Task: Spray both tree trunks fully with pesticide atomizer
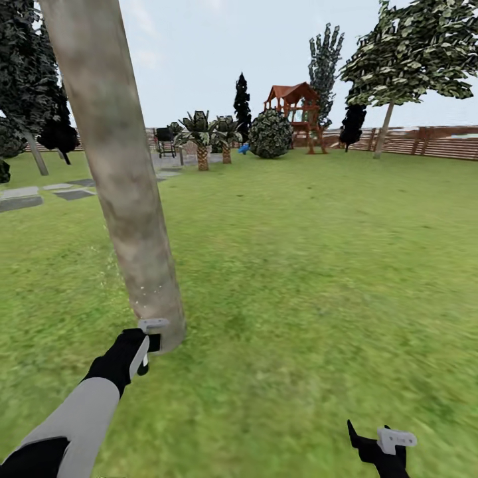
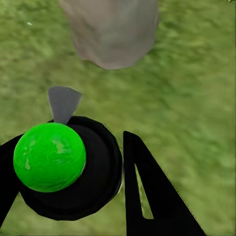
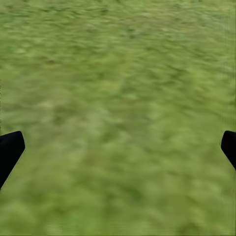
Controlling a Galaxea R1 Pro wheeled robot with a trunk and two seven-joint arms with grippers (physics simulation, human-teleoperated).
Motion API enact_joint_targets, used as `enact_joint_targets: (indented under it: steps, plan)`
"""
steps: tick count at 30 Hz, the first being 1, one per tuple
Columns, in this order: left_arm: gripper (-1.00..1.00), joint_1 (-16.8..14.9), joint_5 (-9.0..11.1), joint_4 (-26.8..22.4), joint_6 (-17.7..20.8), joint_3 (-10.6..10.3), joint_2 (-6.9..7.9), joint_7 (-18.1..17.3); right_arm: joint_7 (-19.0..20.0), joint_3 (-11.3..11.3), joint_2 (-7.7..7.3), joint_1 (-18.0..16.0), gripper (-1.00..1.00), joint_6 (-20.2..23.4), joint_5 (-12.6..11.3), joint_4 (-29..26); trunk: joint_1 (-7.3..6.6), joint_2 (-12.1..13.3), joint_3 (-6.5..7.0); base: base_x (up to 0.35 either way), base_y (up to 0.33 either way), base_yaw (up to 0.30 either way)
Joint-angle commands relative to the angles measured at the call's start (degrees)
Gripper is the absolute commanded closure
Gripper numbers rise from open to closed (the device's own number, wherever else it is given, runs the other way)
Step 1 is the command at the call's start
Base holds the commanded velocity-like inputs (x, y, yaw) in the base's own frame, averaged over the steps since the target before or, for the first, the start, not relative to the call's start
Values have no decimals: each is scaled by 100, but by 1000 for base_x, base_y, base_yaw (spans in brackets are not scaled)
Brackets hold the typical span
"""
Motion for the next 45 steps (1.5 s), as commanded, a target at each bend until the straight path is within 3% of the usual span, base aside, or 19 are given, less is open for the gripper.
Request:
enact_joint_targets:
  steps: [1, 2, 4, 5, 9, 12, 15, 19, 22, 29, 32, 36, 38, 40, 43, 45]
  plan:
    - [100, 4, 6, 1, -6, 12, 34, 2, 0, 0, 0, 0, -100, -1, 0, 0, 0, 0, 0, 165, -168, 275]
    - [100, 9, 3, 4, -11, 16, 67, 3, 0, -1, 0, 0, -100, -2, 0, 0, 0, 0, 0, 169, -148, 273]
    - [100, 18, 0, 54, -12, 16, 292, 0, 0, -4, 0, 0, -100, -2, 0, 0, 0, 0, 0, 47, -37, 86]
    - [100, 19, -1, 77, -11, -12, 298, -4, 0, -5, 0, 0, -100, 1, 0, 0, 0, 0, 0, 3, -2, 6]
    - [100, 19, 17, 81, 18, -44, -82, -21, 0, -6, 0, 0, -100, -1, 0, 0, 0, 0, 0, 0, 0, 0]
    - [100, 19, 13, 87, 35, -55, -145, -22, 0, -5, 0, 0, -100, 1, 0, 0, 0, 0, 0, 97, 5, 0]
    - [100, 61, 5, 152, 41, -29, -26, -20, 0, -6, 0, 0, -100, -1, 0, 0, 0, 0, 0, 280, 78, 0]
    - [100, 186, -1, 210, 45, -20, 353, -20, 0, -5, 0, 0, -100, -1, 0, 0, 0, 0, 0, 75, 21, 0]
    - [100, 217, 0, 212, 36, -44, 417, -22, 0, -4, 0, 0, -100, -1, 0, 0, 0, 0, 0, 5, 1, 0]
    - [100, 218, 21, 115, 55, -235, -60, -31, 0, -6, 0, 0, -100, 0, 0, 0, 0, 0, 0, -14, 7, 0]
    - [100, 210, 9, 47, 65, -241, -21, -31, 0, -6, 0, 0, -100, 3, 0, 0, 0, 0, 0, -223, 115, 0]
    - [100, 198, 2, -193, 91, -199, 241, -28, 0, -5, 0, 0, -100, 0, 0, 0, 0, 0, 0, -292, 148, 0]
    - [100, 174, 7, -215, 160, -214, 275, -24, 0, -6, 0, 0, -100, 1, 0, 0, 0, 0, 0, -143, 66, 0]
    - [100, 145, 23, -245, 324, -239, 202, -23, 0, -6, 0, 0, -100, 1, 1, 0, 0, 0, 0, -28, 13, 0]
    - [100, 129, 22, -552, 457, -258, -153, -22, 0, -6, 0, 0, -100, 2, 0, 0, 0, 0, 0, -6, 3, 0]
    - [100, 126, 25, -775, 591, -263, -292, -22, 0, -5, 0, 0, -100, -1, 0, 0, 0, 0, 0, -1, 0, 0]
